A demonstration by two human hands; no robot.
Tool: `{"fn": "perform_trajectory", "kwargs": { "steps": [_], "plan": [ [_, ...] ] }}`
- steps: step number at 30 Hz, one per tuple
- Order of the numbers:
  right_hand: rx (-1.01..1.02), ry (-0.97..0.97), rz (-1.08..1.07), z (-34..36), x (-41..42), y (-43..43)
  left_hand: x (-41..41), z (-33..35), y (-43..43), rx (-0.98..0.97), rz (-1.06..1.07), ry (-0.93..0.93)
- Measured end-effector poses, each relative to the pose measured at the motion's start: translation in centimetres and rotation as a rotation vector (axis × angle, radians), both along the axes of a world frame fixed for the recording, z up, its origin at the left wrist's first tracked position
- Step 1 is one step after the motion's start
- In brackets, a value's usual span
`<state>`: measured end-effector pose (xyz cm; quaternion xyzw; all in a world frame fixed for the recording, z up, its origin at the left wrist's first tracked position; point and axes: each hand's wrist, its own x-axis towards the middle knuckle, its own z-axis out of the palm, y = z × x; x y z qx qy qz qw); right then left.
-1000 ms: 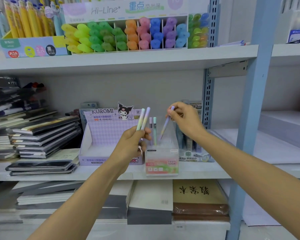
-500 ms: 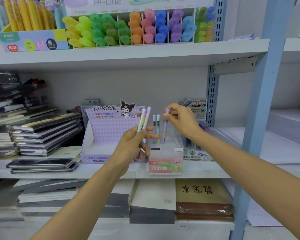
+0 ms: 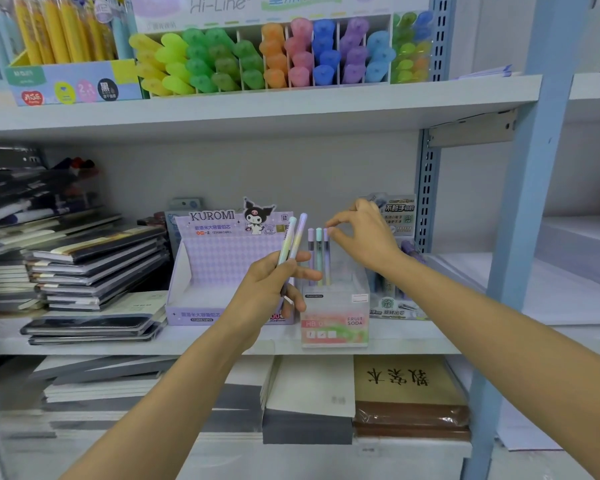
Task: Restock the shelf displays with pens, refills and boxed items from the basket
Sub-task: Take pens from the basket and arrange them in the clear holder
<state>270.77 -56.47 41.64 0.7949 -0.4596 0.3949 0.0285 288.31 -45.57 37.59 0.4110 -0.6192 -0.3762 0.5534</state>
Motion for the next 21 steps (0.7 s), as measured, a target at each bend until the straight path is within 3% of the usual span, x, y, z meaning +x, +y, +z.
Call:
{"fn": "perform_trajectory", "kwargs": {
  "steps": [3, 6, 10, 13, 16, 21],
  "plan": [
    [0.076, -0.222, 0.269, 0.8, -0.2, 2.0, 0.0, 0.2, 0.1, -0.005, -0.004, -0.019],
    [0.309, -0.432, 0.618, 1.5, -0.1, 3.9, -0.4, 0.4, 0.3, -0.024, -0.019, -0.056],
    [0.359, -0.581, 0.708, 2.2, -0.1, 4.8, -0.6, 0.8, 0.7, -0.028, -0.012, -0.099],
    [0.364, -0.747, 0.693, 2.3, -1.0, 4.9, 0.0, 1.2, 0.8, 0.033, 0.030, 0.030],
    [0.396, -0.732, 0.701, 2.0, -2.0, 5.0, 0.5, 1.7, 0.9, 0.073, 0.044, 0.195],
    [0.433, -0.448, 0.626, 1.5, -3.3, 5.4, 0.3, 1.7, 1.4, 0.028, 0.177, 0.262]
  ]
}}
